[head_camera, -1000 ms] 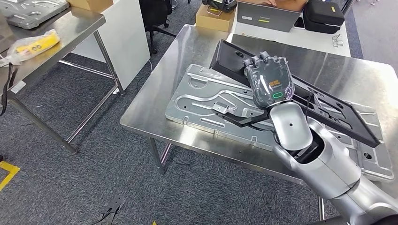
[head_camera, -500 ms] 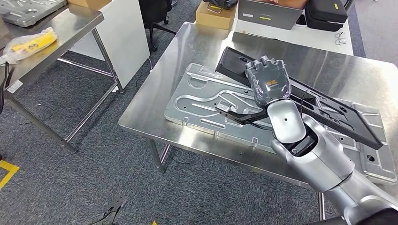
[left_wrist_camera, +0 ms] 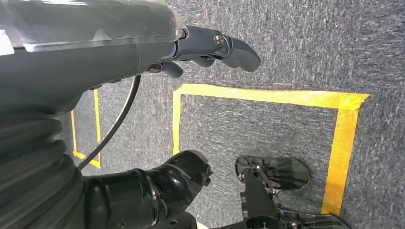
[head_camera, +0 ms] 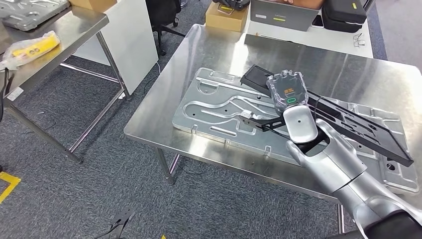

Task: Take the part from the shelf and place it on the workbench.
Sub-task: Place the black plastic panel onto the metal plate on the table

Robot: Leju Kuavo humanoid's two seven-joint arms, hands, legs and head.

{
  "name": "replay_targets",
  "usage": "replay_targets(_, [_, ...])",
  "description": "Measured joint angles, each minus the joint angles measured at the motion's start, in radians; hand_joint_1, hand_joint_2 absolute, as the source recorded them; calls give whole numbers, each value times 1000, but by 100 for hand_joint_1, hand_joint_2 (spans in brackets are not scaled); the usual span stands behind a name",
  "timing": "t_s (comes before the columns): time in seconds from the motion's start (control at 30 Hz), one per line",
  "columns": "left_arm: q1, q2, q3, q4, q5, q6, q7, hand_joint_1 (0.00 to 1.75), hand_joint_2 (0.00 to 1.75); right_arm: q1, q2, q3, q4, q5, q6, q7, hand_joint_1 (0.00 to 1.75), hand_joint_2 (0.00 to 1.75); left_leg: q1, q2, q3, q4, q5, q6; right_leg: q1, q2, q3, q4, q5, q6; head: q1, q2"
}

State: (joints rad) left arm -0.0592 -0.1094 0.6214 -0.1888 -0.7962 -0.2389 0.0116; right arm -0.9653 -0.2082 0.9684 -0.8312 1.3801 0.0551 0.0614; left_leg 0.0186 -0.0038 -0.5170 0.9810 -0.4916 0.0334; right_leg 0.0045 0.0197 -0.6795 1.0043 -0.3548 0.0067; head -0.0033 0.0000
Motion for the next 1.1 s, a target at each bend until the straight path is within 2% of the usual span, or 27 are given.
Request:
replay_targets(0.03, [-1, 0, 0, 0, 0, 1, 0, 0, 175, -2, 3, 0, 6, 0, -1, -1, 175, 175, 4, 3, 11, -15, 6, 4, 0, -2, -10, 21, -12, 4, 1, 0])
replay_targets(0.07, [-1, 0, 0, 0, 0, 1, -1, 0, 175, -3, 6, 0, 11, 0, -1, -3, 175, 175, 7, 6, 21, -25, 9, 7, -4, -5, -32, 65, -33, 7, 2, 0])
replay_targets(0.13, [-3, 0, 0, 0, 0, 2, -2, 0, 175, 0, 11, 2, 20, 0, -1, -7, 175, 175, 9, 9, 32, -29, 5, 6, -15, -7, -99, 196, -81, 16, 3, 0])
replay_targets(0.17, [-2, 0, 0, 0, 0, 2, -3, 0, 175, 5, 13, 4, 25, 0, -1, -8, 175, 175, 13, 8, 37, -29, 0, 3, -22, -8, -128, 246, -91, 21, 3, 0])
replay_targets(0.2, [-1, 0, 0, 0, 1, 3, -3, 0, 175, 12, 14, 5, 30, 0, -1, -8, 175, 175, 17, 7, 44, -28, -8, -3, -29, -10, -140, 261, -81, 28, 3, 0])
replay_targets(0.23, [1, 0, 1, 0, 2, 4, -3, 0, 175, 18, 14, 5, 33, 0, -1, -9, 175, 175, 23, 4, 52, -26, -17, -11, -36, -12, -132, 234, -53, 35, 3, 0])
replay_targets(0.27, [2, 0, 1, 0, 4, 6, -4, 0, 175, 23, 15, 6, 36, 0, 0, -10, 175, 175, 29, 2, 63, -22, -29, -21, -44, -16, -107, 175, -13, 42, 3, 0])
replay_targets(0.3, [2, 0, 3, 0, 6, 9, -5, 0, 175, 25, 16, 6, 36, 0, 1, -11, 175, 175, 34, 1, 70, -19, -41, -31, -47, -19, -79, 116, 12, 50, 3, 0])
replay_targets(0.33, [2, 2, 4, 0, 9, 11, -6, 0, 175, 26, 17, 7, 34, 0, 6, -13, 175, 175, 35, 1, 75, -13, -54, -42, -47, -21, -51, 65, 23, 52, 5, 0])
replay_targets(0.37, [2, 3, 5, 0, 11, 14, -7, 0, 175, 28, 18, 8, 29, 1, 12, -16, 175, 175, 36, 1, 78, -11, -63, -52, -45, -22, -36, 40, 16, 47, 7, 0])
replay_targets(0.4, [2, 4, 6, 0, 12, 16, -8, 0, 175, 30, 19, 9, 23, 1, 21, -18, 175, 175, 34, 2, 80, -11, -68, -61, -40, -20, -31, 40, -2, 38, 7, 0])
replay_targets(0.47, [2, 4, 7, 0, 12, 17, -9, 0, 175, 38, 21, 11, 8, 1, 38, -21, 175, 175, 36, 2, 92, -18, -76, -75, -37, -17, -26, 46, -23, 8, 2, 0])
replay_targets(0.53, [2, 3, 8, 0, 12, 18, -10, 0, 175, 44, 21, 11, -3, 0, 46, -21, 175, 175, 39, 5, 84, 16, -95, -81, -35, -13, -11, 43, -38, -13, -2, 0])
replay_targets(0.57, [0, 3, 8, 0, 12, 18, -10, 0, 175, 47, 22, 11, -7, 1, 47, -20, 175, 175, 38, 7, 56, 68, -113, -81, -35, -12, -1, 39, -43, -20, -3, 0])
replay_targets(0.63, [-1, 3, 9, 0, 12, 19, -11, 0, 175, 57, 23, 13, -9, 2, 47, -19, 175, 175, 31, 8, -44, 219, -153, -78, -28, -11, 16, 33, -53, -30, -6, 0])
replay_targets(0.67, [0, 3, 10, 0, 12, 20, -11, 0, 175, 66, 24, 14, -8, 4, 45, -18, 175, 175, 26, 7, -96, 282, -160, -74, -23, -10, 24, 32, -58, -34, -6, 0])
replay_targets(0.7, [3, 3, 12, 0, 12, 20, -11, 0, 175, 75, 26, 16, -6, 5, 43, -17, 175, 175, 20, 7, -136, 313, -148, -67, -18, -8, 31, 31, -63, -37, -6, 0])
replay_targets(0.73, [5, 3, 13, 0, 12, 20, -11, 0, 175, 83, 30, 18, -3, 7, 41, -16, 175, 175, 12, 7, -157, 304, -112, -56, -12, -6, 39, 31, -69, -40, -6, 0])
replay_targets(0.77, [7, 3, 14, 0, 12, 20, -11, 0, 175, 88, 34, 19, -1, 8, 40, -15, 175, 175, 3, 6, -160, 256, -58, -40, -6, -3, 46, 31, -75, -42, -6, 0])
replay_targets(0.8, [9, 4, 16, 0, 12, 20, -11, 0, 175, 91, 39, 20, 1, 10, 38, -15, 175, 175, -9, 5, -151, 189, -1, -18, -1, -1, 53, 30, -80, -44, -6, 0])
replay_targets(0.83, [11, 7, 17, 0, 12, 20, -12, 0, 175, 93, 43, 21, 2, 11, 37, -14, 175, 175, -19, 5, -136, 130, 41, 3, 4, 1, 58, 30, -84, -44, -5, 0])
replay_targets(0.87, [11, 8, 18, 0, 12, 19, -12, 0, 175, 93, 45, 22, 4, 13, 35, -14, 175, 175, -27, 5, -122, 84, 66, 18, 6, 2, 60, 29, -87, -43, -5, 0])
replay_targets(0.9, [10, 9, 19, 0, 12, 19, -12, 0, 175, 94, 47, 23, 5, 15, 34, -14, 175, 175, -30, 6, -112, 57, 70, 24, 7, 2, 61, 30, -89, -41, -4, 0])
replay_targets(1.0, [9, 8, 21, 0, 12, 19, -12, 0, 175, 94, 49, 24, 8, 16, 33, -14, 175, 175, -27, 4, -100, 35, 60, -9, 7, -2, 60, 33, -93, -38, -4, 0])
replay_targets(1.03, [9, 8, 22, 0, 12, 19, -13, 0, 175, 93, 49, 24, 8, 16, 33, -13, 175, 175, -27, 2, -100, 36, 60, -15, 5, -3, 60, 33, -94, -37, -4, 0])
replay_targets(1.1, [8, 8, 23, 0, 13, 19, -17, 0, 175, 92, 51, 24, 8, 16, 33, -13, 175, 175, -27, 0, -100, 36, 59, -14, 5, -4, 62, 31, -94, -37, -4, 0])
